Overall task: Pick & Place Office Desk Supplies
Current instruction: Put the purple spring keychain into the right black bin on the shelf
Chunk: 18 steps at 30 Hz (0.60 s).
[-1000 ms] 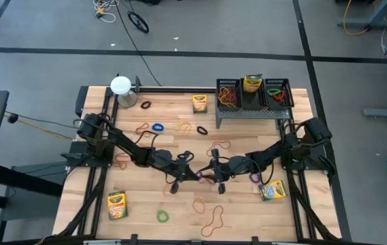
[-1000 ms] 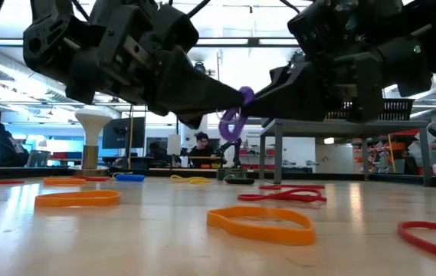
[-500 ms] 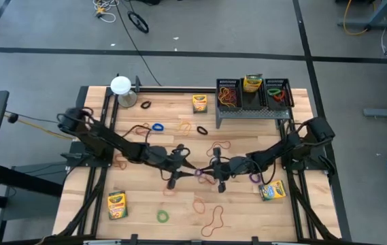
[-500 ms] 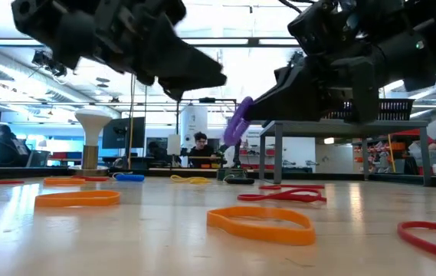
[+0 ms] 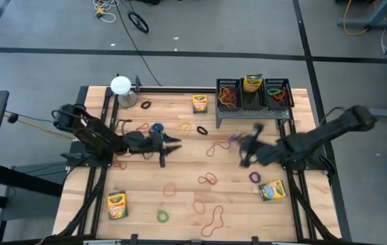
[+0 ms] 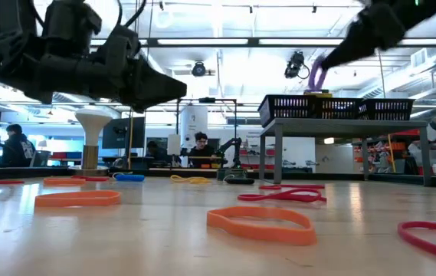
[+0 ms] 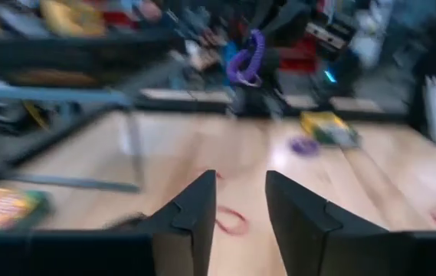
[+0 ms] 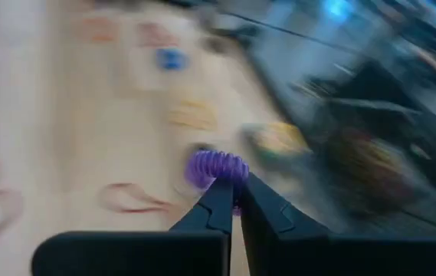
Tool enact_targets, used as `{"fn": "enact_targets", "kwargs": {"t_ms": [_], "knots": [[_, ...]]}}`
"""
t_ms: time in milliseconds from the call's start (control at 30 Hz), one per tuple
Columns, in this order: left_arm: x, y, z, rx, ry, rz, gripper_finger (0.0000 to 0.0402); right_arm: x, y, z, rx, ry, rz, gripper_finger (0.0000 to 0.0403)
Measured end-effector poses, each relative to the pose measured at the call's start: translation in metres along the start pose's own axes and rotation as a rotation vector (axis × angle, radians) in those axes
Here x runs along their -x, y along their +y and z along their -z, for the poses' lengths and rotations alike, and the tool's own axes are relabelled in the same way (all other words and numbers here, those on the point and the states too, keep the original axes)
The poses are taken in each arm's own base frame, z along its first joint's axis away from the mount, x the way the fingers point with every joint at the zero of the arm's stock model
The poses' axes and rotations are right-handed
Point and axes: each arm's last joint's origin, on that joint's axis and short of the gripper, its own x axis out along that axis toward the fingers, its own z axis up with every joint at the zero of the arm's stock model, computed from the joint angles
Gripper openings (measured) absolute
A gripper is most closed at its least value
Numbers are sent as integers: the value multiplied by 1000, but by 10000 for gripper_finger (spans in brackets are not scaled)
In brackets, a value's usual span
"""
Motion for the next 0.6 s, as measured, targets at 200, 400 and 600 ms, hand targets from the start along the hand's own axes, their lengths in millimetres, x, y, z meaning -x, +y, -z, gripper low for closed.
{"fn": "enact_targets", "kwargs": {"t_ms": [200,400,600], "knots": [[4,12,1,23,-28,-50,108,43,-80,-11,-205,127,345,15],[-1,11,-2,17,-33,-42,107,45,-132,-14,-288,312,580,15],[-2,11,-2,14,-24,-31,107,28,-169,3,-363,551,707,15]]}}
